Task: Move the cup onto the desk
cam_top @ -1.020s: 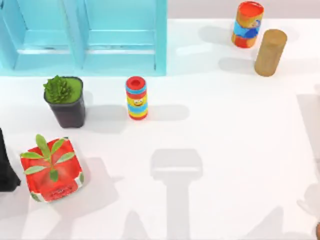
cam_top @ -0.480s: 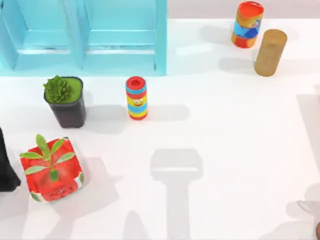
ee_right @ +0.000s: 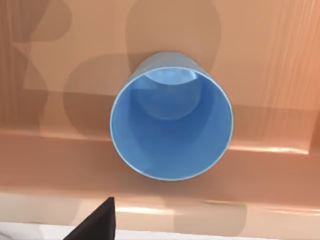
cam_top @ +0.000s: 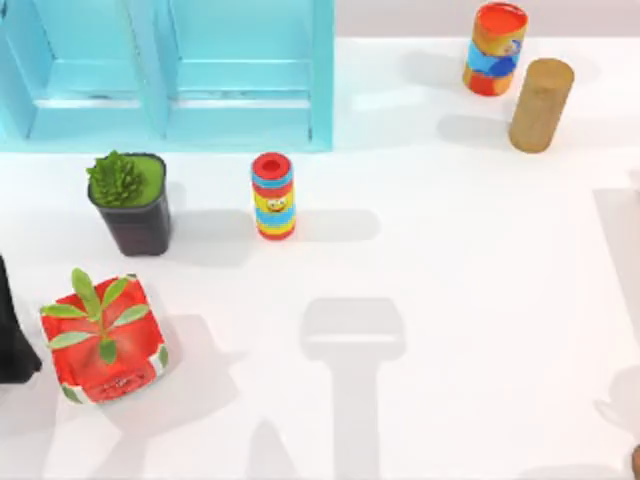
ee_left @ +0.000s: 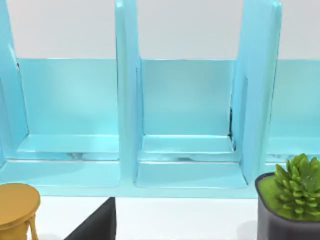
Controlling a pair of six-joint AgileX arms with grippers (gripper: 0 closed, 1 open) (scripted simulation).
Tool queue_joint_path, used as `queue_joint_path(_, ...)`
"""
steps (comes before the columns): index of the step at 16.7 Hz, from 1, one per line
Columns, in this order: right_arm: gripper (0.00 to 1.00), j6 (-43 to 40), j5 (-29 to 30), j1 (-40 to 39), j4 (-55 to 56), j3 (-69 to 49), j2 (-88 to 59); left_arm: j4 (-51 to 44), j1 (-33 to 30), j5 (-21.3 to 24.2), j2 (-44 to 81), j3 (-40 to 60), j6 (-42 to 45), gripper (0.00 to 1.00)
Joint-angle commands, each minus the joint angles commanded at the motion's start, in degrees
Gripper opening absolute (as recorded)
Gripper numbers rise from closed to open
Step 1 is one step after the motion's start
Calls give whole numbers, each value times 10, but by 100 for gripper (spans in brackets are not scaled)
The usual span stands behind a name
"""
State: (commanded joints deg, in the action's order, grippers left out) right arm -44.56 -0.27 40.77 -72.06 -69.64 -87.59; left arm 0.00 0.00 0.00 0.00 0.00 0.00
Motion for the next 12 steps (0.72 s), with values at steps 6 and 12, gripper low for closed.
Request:
queue_joint_path(6,100,5,0,-5,21,15,-7,0,0,0,0,0,0,100)
queue_joint_path(12,100,16,0,-15,161,114,-46,0,0,0,0,0,0,100)
